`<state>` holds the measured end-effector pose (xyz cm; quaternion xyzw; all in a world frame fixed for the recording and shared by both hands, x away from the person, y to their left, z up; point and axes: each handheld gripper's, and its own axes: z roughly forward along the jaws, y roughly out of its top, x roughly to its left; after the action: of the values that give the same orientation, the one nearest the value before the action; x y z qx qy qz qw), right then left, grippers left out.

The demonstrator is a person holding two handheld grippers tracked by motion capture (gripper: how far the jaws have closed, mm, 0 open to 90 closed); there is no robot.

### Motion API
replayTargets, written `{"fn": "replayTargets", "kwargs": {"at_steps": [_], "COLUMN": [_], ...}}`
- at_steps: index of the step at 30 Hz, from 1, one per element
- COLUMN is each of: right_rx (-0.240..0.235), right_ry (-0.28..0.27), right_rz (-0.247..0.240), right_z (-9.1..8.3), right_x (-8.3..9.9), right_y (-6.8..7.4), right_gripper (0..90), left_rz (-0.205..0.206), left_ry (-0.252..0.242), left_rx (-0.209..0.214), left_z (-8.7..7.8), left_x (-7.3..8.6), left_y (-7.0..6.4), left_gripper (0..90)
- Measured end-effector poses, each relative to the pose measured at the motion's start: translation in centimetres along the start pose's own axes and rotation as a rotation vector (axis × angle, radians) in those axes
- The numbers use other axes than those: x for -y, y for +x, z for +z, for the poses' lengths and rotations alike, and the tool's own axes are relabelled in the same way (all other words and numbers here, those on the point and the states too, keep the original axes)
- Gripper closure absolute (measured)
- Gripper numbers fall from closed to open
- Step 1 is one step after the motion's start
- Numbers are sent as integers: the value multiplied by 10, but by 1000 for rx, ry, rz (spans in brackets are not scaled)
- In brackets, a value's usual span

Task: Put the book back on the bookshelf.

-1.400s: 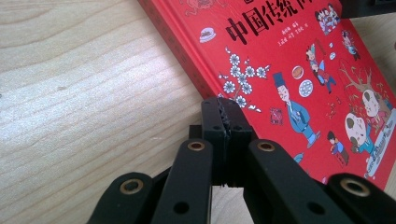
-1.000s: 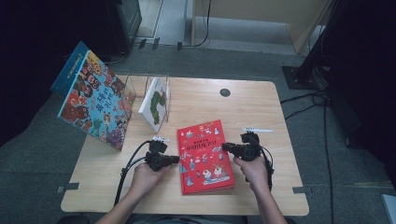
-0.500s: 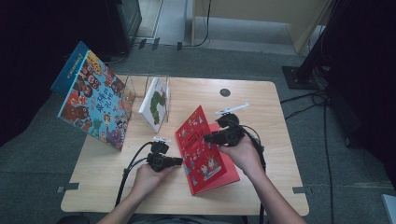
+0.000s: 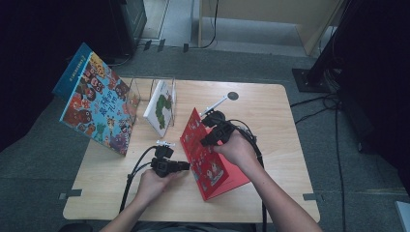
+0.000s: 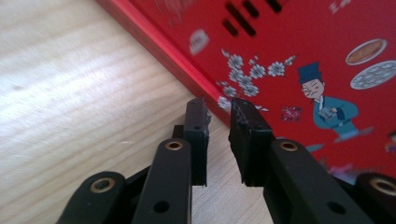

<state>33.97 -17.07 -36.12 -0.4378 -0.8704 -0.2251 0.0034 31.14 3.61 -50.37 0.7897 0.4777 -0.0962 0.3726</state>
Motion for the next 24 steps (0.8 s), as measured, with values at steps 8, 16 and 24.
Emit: {"fn": "replayTargets", "kwargs": {"at_steps": [8, 16, 24], "right_rx": [27, -55, -121], "right_ry": [43, 70, -5], "right_rz": [-28, 31, 74], "right_z": [-1, -5, -36], "right_x": [-4, -6, -12], "right_y": [3, -15, -31], "right_gripper": [855, 888, 888], "left_rz": [15, 37, 78], "left_ry": [-26, -48, -49], "left_rx": [13, 23, 11], "left_z": [-10, -16, -19], "left_x": [-4, -7, -10], "left_y": [4, 7, 2], "left_gripper": [612, 472, 388]}}
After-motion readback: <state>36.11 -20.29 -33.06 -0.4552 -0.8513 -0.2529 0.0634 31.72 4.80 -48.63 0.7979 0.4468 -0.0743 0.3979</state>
